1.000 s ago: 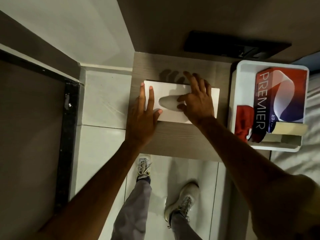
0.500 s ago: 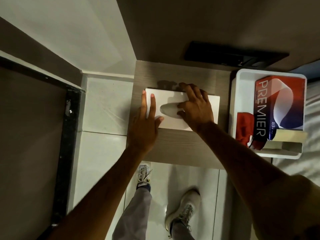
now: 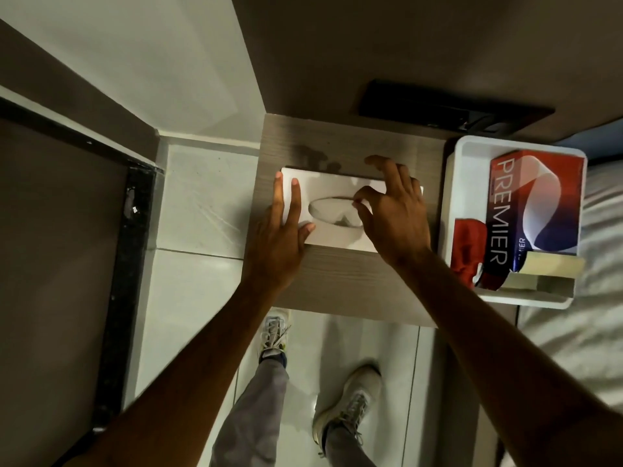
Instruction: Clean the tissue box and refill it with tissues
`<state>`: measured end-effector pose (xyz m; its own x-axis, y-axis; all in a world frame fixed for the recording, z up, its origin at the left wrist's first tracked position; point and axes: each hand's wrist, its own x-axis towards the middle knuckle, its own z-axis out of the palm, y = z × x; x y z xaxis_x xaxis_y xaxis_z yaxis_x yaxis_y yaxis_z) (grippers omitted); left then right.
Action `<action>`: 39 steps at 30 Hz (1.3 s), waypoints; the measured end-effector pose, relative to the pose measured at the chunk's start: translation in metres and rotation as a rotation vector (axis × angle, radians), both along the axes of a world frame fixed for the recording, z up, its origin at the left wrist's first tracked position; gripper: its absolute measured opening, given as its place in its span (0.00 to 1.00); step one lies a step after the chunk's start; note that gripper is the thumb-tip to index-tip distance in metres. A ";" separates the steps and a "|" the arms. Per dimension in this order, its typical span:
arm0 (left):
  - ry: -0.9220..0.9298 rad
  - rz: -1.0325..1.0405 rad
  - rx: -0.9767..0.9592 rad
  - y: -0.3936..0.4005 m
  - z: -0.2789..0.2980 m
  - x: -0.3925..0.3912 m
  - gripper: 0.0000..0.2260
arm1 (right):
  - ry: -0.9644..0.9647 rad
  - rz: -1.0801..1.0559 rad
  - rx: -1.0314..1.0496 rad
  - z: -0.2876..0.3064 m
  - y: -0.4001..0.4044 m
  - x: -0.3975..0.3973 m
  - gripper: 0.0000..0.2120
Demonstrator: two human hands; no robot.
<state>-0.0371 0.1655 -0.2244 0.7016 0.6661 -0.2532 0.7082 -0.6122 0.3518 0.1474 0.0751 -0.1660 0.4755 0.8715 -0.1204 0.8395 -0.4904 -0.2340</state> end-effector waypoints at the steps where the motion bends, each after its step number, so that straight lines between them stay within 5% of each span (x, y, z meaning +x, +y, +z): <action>1: -0.001 0.004 -0.021 0.000 -0.001 0.000 0.33 | -0.001 -0.025 0.020 0.004 0.000 -0.001 0.05; 20: -0.009 0.046 -0.082 -0.001 0.006 0.003 0.35 | 0.102 -0.098 0.091 0.011 -0.005 -0.009 0.13; 26: -0.026 0.064 -0.071 -0.003 0.012 0.003 0.33 | 0.156 -0.229 0.151 0.001 -0.020 -0.011 0.19; 31: -0.023 0.032 -0.003 -0.015 0.009 -0.005 0.29 | 0.166 -0.537 0.158 -0.018 -0.070 -0.028 0.25; 39: 0.083 -0.008 0.045 -0.012 0.006 -0.009 0.30 | 0.203 -0.541 0.111 -0.037 -0.091 -0.039 0.26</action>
<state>-0.0461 0.1537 -0.2188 0.6847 0.6726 -0.2807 0.7288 -0.6320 0.2635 0.1086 -0.0158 -0.2028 0.8334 0.5236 -0.1770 0.4096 -0.8001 -0.4383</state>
